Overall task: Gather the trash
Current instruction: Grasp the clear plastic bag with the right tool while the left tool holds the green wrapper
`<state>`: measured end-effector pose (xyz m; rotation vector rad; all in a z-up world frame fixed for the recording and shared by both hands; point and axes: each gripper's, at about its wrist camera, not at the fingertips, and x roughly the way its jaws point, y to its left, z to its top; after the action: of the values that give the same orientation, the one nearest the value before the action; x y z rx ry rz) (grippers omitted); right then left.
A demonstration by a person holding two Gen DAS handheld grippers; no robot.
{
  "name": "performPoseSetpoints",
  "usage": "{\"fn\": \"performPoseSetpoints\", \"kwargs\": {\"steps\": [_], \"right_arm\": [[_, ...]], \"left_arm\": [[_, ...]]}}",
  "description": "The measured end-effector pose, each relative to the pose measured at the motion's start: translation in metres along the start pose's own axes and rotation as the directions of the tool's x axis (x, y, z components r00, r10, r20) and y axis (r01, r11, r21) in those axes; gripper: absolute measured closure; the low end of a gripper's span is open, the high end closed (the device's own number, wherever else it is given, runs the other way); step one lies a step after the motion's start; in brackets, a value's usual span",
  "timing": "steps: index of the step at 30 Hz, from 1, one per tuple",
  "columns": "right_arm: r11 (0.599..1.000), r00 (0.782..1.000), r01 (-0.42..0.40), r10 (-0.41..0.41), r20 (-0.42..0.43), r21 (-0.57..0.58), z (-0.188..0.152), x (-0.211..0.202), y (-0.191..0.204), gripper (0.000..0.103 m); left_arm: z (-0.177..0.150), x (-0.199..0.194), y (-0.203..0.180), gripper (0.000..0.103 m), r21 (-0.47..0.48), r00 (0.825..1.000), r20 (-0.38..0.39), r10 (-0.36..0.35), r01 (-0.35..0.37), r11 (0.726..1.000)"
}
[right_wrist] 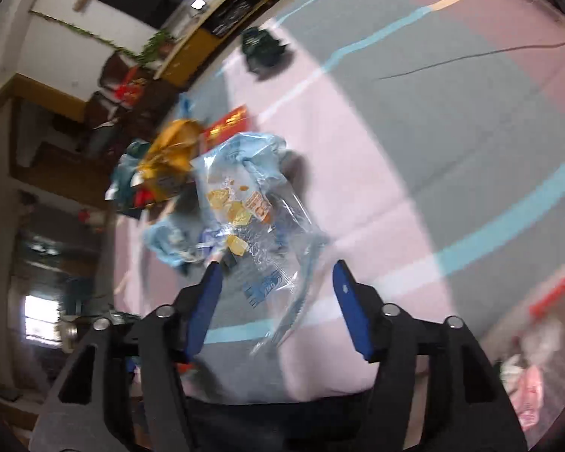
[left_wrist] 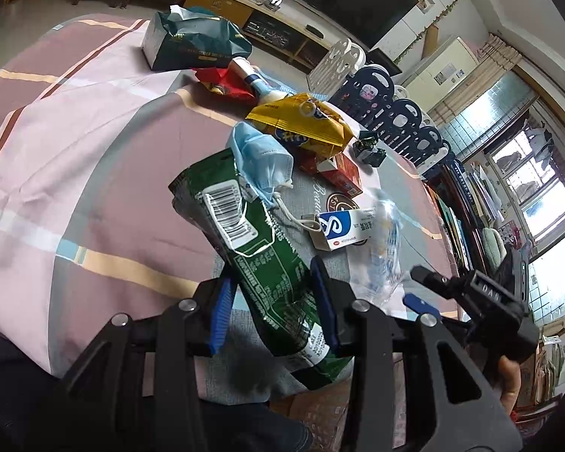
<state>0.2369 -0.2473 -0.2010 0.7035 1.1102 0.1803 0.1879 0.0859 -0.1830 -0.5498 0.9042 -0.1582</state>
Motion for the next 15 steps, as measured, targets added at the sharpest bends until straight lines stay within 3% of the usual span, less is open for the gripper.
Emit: {"fn": "performPoseSetpoints", "kwargs": {"steps": [3, 7, 9, 12, 15], "right_arm": [[0.997, 0.996, 0.078, -0.077, 0.047, -0.015, -0.001, -0.012, -0.001, 0.041], [0.972, 0.981, 0.177, -0.160, 0.114, -0.155, -0.004, -0.012, 0.029, 0.031], [0.941, 0.965, 0.246, -0.215, 0.150, -0.234, -0.004, -0.003, 0.048, 0.022], [0.870, 0.938, 0.342, -0.291, 0.191, -0.354, -0.008, 0.022, 0.068, 0.019], [0.784, 0.890, 0.457, -0.402, 0.217, -0.420, -0.008, 0.051, 0.076, 0.020]], "left_arm": [[-0.001, 0.000, 0.000, 0.063, -0.002, 1.000, -0.004, 0.002, -0.002, 1.000], [-0.001, 0.001, -0.001, 0.063, 0.002, 1.000, -0.006, 0.007, -0.007, 1.000], [-0.001, 0.001, -0.001, 0.063, 0.001, 1.000, -0.007, 0.010, -0.010, 1.000], [-0.001, 0.002, 0.000, 0.063, 0.001, 1.000, -0.009, 0.011, -0.011, 1.000], [-0.001, 0.002, -0.001, 0.063, 0.007, 1.000, -0.009, 0.016, -0.016, 1.000]]}}
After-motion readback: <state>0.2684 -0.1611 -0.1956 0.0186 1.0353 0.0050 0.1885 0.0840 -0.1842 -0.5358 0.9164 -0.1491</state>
